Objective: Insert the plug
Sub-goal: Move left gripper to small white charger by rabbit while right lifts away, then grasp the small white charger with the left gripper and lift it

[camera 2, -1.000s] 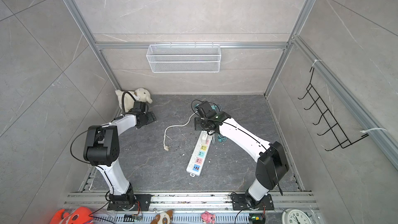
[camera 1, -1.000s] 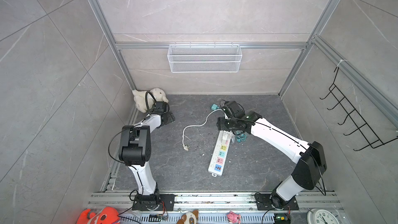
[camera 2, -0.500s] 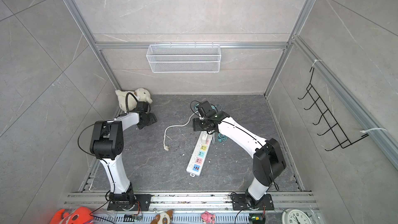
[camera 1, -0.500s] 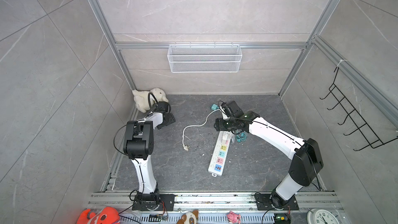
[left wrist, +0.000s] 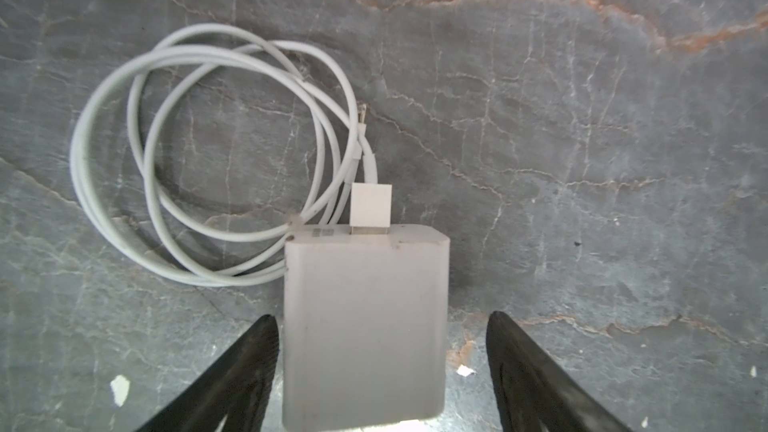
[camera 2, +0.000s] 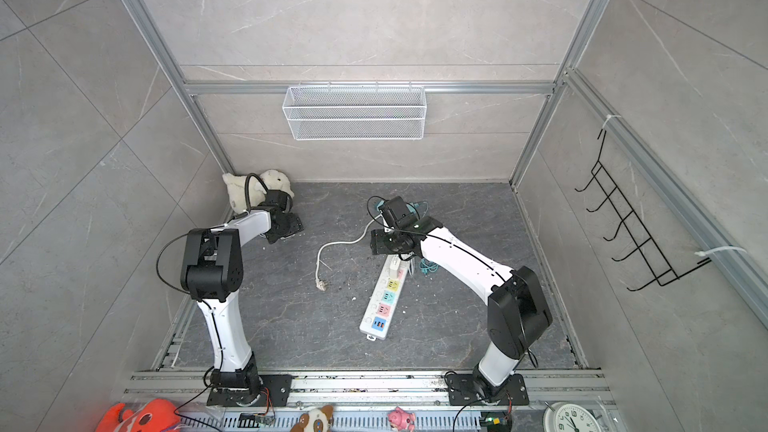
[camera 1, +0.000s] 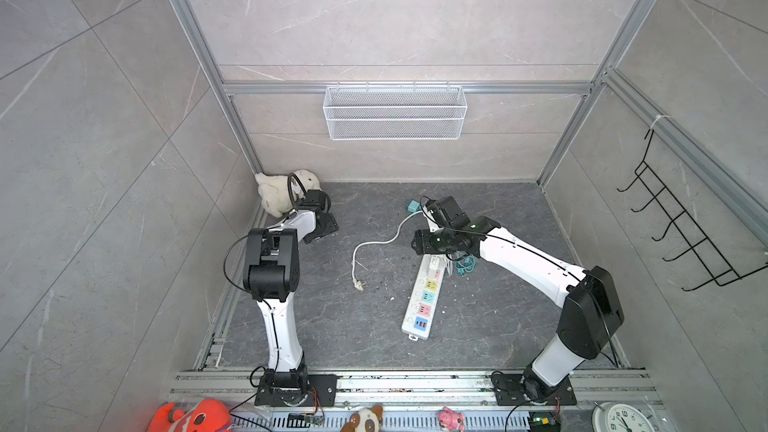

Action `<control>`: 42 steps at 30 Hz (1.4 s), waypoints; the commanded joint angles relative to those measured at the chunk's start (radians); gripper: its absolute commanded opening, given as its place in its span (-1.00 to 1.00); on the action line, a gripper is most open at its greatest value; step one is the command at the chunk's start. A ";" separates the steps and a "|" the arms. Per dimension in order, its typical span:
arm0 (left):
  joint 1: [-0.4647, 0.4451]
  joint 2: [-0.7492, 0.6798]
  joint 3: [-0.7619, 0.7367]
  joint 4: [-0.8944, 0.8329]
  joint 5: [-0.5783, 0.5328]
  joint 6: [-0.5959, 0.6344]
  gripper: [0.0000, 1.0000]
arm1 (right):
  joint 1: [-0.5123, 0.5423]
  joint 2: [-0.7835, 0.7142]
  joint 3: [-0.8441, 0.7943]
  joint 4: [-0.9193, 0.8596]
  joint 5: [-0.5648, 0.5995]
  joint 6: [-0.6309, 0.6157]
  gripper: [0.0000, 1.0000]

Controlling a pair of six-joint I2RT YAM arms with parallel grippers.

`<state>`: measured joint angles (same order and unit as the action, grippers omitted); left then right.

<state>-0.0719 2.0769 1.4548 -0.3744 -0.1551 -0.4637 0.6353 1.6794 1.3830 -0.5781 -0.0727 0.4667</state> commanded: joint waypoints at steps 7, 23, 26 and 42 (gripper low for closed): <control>0.003 0.021 0.000 -0.005 -0.001 0.008 0.44 | -0.002 -0.007 -0.022 0.007 -0.001 -0.006 0.29; 0.003 0.022 0.015 0.005 0.044 0.048 -0.26 | -0.003 0.000 0.008 0.007 -0.008 -0.030 0.29; -0.003 -0.001 0.007 0.037 0.100 0.092 -0.35 | -0.004 -0.019 0.015 -0.002 0.000 -0.049 0.29; -0.242 -0.323 -0.190 0.315 0.122 0.416 -0.38 | -0.082 -0.148 0.115 -0.194 0.057 -0.193 0.29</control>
<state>-0.2825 1.8526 1.2835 -0.2108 -0.0334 -0.1474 0.5552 1.5711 1.4624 -0.6937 -0.0383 0.3347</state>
